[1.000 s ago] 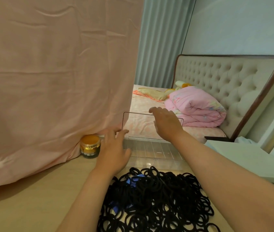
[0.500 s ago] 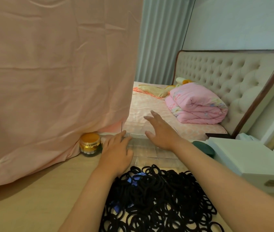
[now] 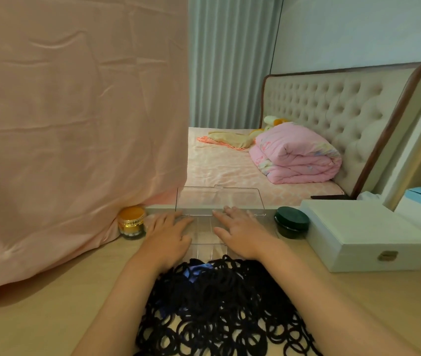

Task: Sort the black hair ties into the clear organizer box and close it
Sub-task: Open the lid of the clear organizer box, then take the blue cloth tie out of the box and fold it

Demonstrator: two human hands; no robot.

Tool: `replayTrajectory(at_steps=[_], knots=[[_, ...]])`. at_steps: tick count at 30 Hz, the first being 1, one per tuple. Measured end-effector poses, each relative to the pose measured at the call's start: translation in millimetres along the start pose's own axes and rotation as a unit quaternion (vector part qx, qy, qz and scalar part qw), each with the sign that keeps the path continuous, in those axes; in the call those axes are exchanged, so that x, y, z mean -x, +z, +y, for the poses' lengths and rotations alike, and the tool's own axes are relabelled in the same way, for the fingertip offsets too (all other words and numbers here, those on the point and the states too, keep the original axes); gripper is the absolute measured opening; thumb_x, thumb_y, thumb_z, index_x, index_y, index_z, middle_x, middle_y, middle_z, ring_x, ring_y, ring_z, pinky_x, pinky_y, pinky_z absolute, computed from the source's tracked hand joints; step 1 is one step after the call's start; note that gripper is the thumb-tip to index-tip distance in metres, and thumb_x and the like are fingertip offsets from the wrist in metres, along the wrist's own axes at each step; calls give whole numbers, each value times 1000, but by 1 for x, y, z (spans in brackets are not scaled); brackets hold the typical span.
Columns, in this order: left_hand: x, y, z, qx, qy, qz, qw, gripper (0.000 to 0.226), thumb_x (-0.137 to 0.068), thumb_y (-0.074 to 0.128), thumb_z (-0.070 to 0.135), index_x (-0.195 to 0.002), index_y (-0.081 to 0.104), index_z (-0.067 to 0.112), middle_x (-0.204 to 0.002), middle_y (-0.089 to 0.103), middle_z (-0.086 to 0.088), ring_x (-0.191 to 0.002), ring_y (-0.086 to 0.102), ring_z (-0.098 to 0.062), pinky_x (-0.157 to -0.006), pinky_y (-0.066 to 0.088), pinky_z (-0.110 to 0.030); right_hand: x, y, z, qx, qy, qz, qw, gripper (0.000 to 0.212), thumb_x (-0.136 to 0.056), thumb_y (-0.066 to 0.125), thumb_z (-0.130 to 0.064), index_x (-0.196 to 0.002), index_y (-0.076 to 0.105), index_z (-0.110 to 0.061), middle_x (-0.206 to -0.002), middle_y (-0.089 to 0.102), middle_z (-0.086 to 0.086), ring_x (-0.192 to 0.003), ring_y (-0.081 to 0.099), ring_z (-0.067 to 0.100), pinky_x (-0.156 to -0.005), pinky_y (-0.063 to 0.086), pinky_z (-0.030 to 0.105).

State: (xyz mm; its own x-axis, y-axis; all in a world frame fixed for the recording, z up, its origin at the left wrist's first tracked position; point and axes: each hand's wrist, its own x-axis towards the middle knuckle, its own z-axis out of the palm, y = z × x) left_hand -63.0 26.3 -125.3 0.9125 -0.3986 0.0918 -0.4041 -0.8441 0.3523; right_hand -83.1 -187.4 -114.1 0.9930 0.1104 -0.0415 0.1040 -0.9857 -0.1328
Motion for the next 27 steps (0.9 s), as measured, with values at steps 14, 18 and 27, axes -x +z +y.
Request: replayTrajectory(at_steps=[14,18,27], knots=[[56,-30,20,48,53,69,995,12,-93,61,32,-90,59,44,-87,62,21,-84,56,3,-69,45,-19,69,-22,-51,-106,-67,57,990,23,-100,56,-27,-115,73,-31,-114,72,-8,-104,65,13,-92,54,36],[63,-21,21,10,55,15,998,8,-88,65,38,-88,63,45,-93,63,23,-89,56,1,-79,54,-26,63,-3,-58,23,-64,29,997,23,-99,59,-29,-118,72,-28,-111,71,-1,-101,66,22,-88,56,42],[62,-32,23,-4,34,-95,995,31,-91,66,30,-121,65,38,-114,69,19,-93,62,1,-81,51,-21,62,-1,-62,27,-52,-29,998,19,-95,63,-36,-107,74,-28,-100,70,-4,-90,66,19,-84,58,40]])
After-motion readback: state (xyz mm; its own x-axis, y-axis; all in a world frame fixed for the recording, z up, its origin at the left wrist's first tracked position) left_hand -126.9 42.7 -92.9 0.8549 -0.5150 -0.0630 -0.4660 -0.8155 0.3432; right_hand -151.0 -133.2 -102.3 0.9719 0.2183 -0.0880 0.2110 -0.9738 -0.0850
